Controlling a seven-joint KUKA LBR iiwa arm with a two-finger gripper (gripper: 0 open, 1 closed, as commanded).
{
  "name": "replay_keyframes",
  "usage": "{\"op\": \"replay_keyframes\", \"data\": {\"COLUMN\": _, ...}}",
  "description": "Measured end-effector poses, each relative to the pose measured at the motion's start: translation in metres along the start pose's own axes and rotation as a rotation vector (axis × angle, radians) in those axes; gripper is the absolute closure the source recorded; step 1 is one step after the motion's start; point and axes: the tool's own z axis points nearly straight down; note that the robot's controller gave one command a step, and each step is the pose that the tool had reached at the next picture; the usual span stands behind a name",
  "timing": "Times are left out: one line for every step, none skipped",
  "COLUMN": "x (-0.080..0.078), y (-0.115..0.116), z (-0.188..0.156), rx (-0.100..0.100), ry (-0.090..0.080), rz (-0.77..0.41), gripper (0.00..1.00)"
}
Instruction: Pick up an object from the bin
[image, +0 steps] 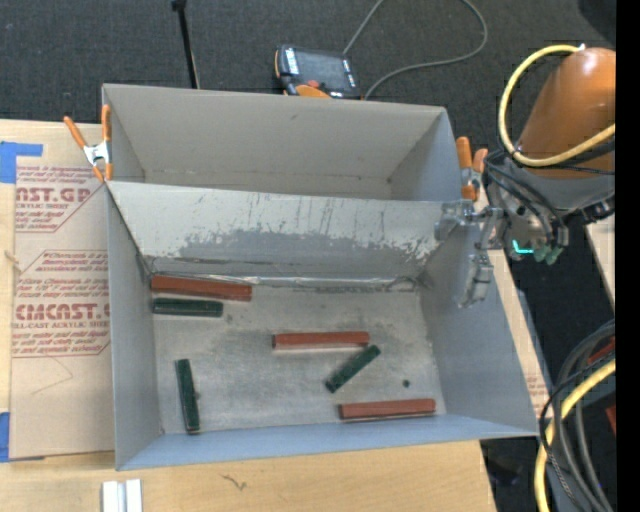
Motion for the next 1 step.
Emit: {"op": "replay_keyframes", "data": {"x": 0.0098, "y": 0.0389, "z": 0.1629, "rx": -0.002, "ry": 0.002, "rz": -0.05, "gripper": 0.0}}
